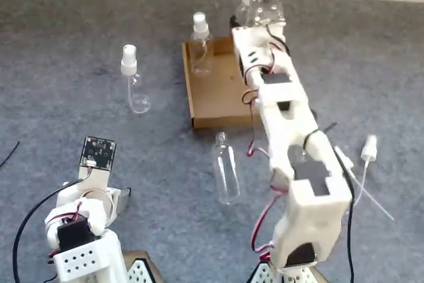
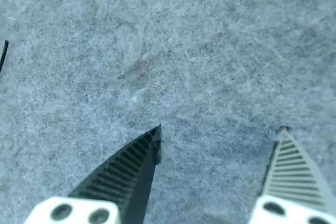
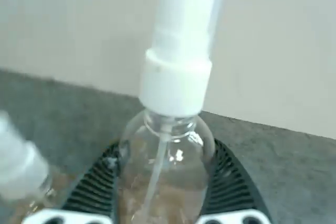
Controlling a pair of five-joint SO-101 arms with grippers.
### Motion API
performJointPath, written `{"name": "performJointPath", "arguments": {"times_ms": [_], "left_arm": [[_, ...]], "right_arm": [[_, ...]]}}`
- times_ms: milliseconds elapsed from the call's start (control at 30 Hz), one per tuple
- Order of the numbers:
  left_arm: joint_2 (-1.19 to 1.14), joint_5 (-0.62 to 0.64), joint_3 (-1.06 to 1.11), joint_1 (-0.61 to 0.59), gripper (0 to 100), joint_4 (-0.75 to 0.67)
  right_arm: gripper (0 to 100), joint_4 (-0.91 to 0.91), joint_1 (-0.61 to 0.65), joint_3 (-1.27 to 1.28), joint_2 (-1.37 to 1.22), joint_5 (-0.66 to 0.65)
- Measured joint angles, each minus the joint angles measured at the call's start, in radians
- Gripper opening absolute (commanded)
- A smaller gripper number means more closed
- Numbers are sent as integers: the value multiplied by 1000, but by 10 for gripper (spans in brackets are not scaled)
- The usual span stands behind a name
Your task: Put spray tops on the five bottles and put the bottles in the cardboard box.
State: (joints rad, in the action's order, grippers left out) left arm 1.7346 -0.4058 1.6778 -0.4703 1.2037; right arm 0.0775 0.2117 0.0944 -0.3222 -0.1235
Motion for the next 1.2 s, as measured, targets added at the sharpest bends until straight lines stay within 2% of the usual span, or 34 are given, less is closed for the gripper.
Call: {"name": "performJointPath", "arguments": {"times_ms": [167, 300, 633, 1200], "left_arm": [[0, 0, 0, 0, 302, 0], [0, 0, 0, 0, 302, 0], [0, 0, 0, 0, 302, 0], [0, 0, 0, 0, 302, 0]], "right_arm": [[5, 28, -3, -153, -184, 41], [5, 40, -2, -196, -229, 48], [5, 242, -28, -104, -233, 49], [5, 255, -31, -55, -232, 51]]}}
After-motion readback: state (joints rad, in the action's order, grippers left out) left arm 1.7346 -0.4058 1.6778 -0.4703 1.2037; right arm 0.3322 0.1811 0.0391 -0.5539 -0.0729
